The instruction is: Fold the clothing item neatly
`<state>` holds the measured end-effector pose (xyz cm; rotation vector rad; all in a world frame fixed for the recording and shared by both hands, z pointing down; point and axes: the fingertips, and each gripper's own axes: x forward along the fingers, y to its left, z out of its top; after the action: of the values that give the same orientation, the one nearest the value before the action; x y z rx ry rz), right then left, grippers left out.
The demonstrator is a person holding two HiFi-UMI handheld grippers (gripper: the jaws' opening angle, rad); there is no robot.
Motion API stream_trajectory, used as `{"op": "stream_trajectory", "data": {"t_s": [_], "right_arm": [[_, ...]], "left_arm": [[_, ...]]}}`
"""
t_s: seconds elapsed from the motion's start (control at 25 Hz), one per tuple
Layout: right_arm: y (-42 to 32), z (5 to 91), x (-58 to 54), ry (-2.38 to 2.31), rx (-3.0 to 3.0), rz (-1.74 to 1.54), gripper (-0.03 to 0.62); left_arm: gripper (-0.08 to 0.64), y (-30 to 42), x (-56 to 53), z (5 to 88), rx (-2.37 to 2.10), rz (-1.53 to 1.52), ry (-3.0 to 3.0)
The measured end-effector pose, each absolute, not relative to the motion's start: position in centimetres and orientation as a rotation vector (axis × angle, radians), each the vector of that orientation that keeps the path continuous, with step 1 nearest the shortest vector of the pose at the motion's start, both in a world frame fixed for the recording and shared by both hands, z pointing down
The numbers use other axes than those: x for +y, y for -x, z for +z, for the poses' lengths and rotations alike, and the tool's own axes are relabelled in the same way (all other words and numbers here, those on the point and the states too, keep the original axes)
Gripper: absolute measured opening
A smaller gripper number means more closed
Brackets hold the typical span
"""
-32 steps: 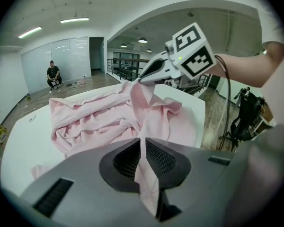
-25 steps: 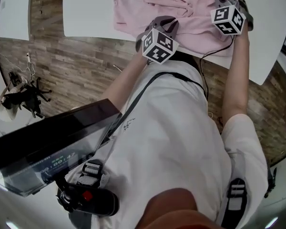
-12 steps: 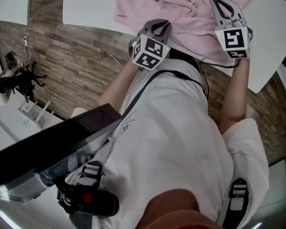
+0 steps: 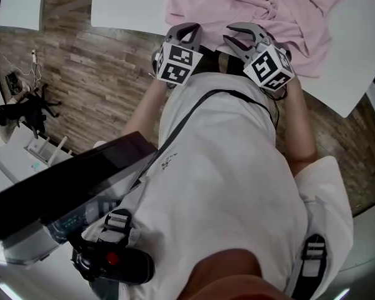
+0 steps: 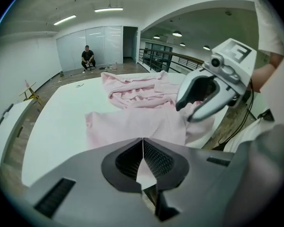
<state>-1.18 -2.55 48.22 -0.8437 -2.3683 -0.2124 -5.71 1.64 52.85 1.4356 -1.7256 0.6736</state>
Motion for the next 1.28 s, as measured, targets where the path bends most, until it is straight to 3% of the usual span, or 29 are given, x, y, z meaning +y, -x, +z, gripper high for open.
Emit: {"op": "stream_trajectory", "data": {"t_s": [0.08, 0.16, 0.56, 0.64, 0.88, 0.96, 1.04, 1.2, 1.28], "right_arm": [[0.0, 49.2, -0.6, 0.925, -2.302, -0.294, 0.141], [-1.1, 50.5, 0.9, 0.979, -2.242, -0.367, 0.161], [-2.0, 57.3, 2.0, 0.871, -2.099, -0.538, 0.148], [-2.3, 57.4, 1.2, 0.835, -2.108, -0.53, 0.003], [-2.5, 53.9, 1.0, 0.853, -2.208, -0.353, 0.005], [-3.1, 54.8, 2.5, 0.901, -2.167, -0.393, 0.106], [-3.7, 56.7, 3.1, 0.899, -2.105, -0.465, 0.138], [-3.9, 58.4, 2.9, 0.88, -2.051, -0.515, 0.137], [-3.9, 58.0, 3.0, 0.884, -2.071, -0.437, 0.091]], "left_arm": [[0.003, 6.2, 2.1, 53.2, -1.72, 0.664, -1.422], [0.005, 6.6, 2.4, 53.6, -1.716, 0.67, -1.42], [0.005, 7.5, 0.7, 56.0, -1.713, 0.671, -1.437], [0.005, 7.4, 0.3, 56.0, -1.711, 0.664, -1.444], [0.005, 8.1, 0.6, 56.2, -1.725, 0.678, -1.437], [0.005, 8.3, 0.5, 56.6, -1.727, 0.675, -1.436], [0.005, 8.1, 0.4, 57.2, -1.723, 0.67, -1.44], [0.005, 7.9, 0.4, 57.3, -1.714, 0.677, -1.443], [0.005, 7.9, 0.5, 57.3, -1.711, 0.674, -1.442]]}}
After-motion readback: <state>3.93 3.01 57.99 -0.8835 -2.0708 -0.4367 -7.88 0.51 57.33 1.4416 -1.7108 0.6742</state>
